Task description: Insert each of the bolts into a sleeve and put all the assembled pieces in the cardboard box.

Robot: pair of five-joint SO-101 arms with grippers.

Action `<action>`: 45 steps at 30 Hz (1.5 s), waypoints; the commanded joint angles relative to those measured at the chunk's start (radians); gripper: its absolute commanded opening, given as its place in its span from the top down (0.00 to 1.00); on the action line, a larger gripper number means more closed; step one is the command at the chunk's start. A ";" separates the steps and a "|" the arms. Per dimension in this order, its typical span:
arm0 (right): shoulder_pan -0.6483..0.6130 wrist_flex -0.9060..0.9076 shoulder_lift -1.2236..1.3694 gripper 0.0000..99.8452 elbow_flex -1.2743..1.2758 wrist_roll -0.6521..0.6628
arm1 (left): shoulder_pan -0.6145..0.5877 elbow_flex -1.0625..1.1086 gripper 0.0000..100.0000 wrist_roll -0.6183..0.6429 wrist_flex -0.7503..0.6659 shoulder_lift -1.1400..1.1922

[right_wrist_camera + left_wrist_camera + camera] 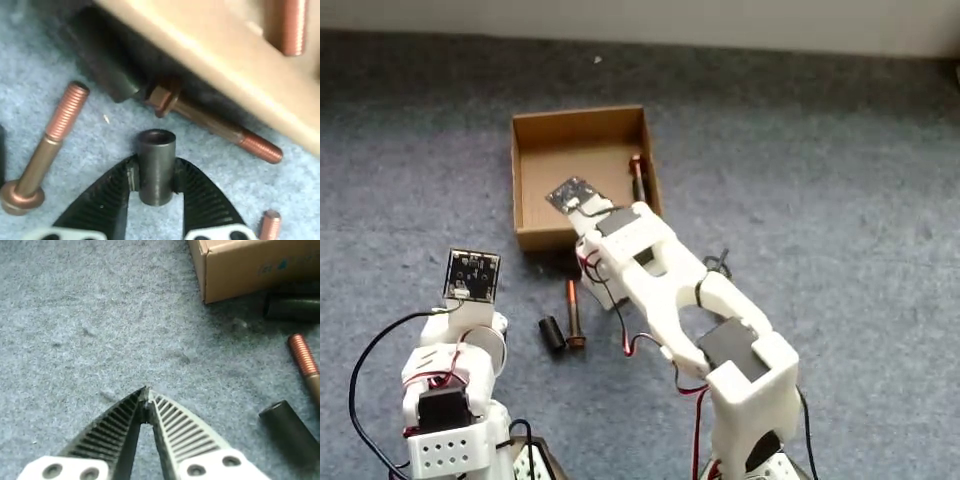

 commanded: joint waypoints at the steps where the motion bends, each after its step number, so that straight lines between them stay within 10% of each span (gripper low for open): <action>1: -0.004 0.053 -0.038 1.00 -0.002 0.005 | -0.005 -0.007 0.99 -0.011 -0.018 -0.002; 16: 0.148 0.223 -0.579 1.00 0.193 -0.141 | -0.005 -0.005 0.99 -0.011 -0.018 -0.002; 27: 0.509 0.214 -1.004 1.00 0.470 -0.172 | -0.005 -0.005 0.99 -0.011 -0.017 -0.002; 45: 0.894 -0.163 -1.162 1.00 0.863 -0.342 | 0.200 -0.228 0.99 -0.034 -0.011 0.008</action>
